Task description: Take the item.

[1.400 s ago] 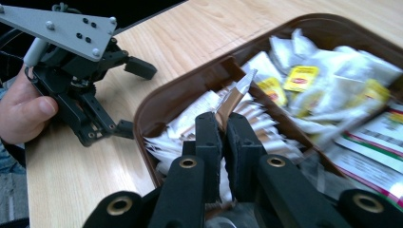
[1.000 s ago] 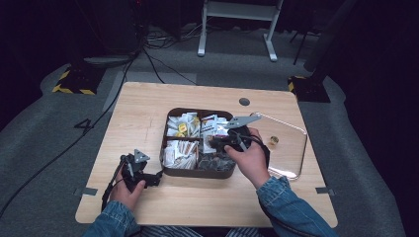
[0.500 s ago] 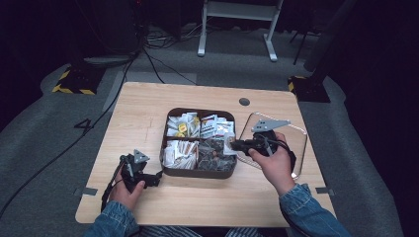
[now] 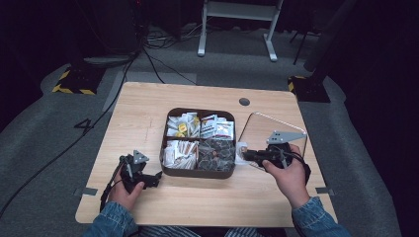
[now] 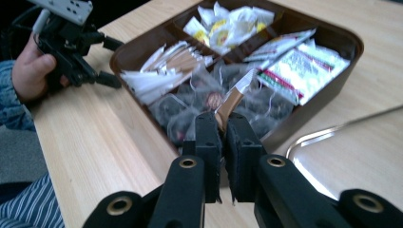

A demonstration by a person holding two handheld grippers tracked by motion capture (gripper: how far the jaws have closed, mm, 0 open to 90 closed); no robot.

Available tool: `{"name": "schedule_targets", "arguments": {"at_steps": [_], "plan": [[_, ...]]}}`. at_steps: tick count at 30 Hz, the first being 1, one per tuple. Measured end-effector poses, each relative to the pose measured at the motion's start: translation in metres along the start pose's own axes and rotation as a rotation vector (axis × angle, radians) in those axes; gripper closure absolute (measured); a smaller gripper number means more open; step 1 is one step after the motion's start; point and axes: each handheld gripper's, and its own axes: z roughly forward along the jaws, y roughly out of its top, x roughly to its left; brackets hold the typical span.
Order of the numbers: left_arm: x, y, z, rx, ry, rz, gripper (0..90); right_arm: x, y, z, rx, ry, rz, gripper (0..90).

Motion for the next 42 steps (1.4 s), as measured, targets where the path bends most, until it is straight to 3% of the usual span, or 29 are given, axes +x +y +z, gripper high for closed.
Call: {"name": "schedule_targets", "arguments": {"at_steps": [13, 19, 22, 32, 42], "plan": [[0.000, 0.000, 0.000, 0.000, 0.000, 0.000, 0.0, -0.008, -0.050, 0.001, 0.012, 0.001, 0.080, 85.1], [0.000, 0.000, 0.000, 0.001, 0.001, 0.000, 0.0, -0.007, -0.069, 0.012, 0.011, 0.010, 0.102, 85.1], [0.000, 0.000, 0.000, 0.000, 0.000, 0.000, 0.0, -0.008, -0.077, 0.018, 0.040, 0.004, 0.110, 85.1], [0.000, 0.000, 0.000, 0.000, 0.000, 0.000, 0.0, -0.007, -0.088, 0.031, 0.115, 0.008, 0.116, 85.0], [0.000, 0.000, 0.000, 0.000, 0.000, 0.000, 0.0, -0.009, -0.094, 0.034, 0.130, 0.027, 0.151, 84.5]]}}
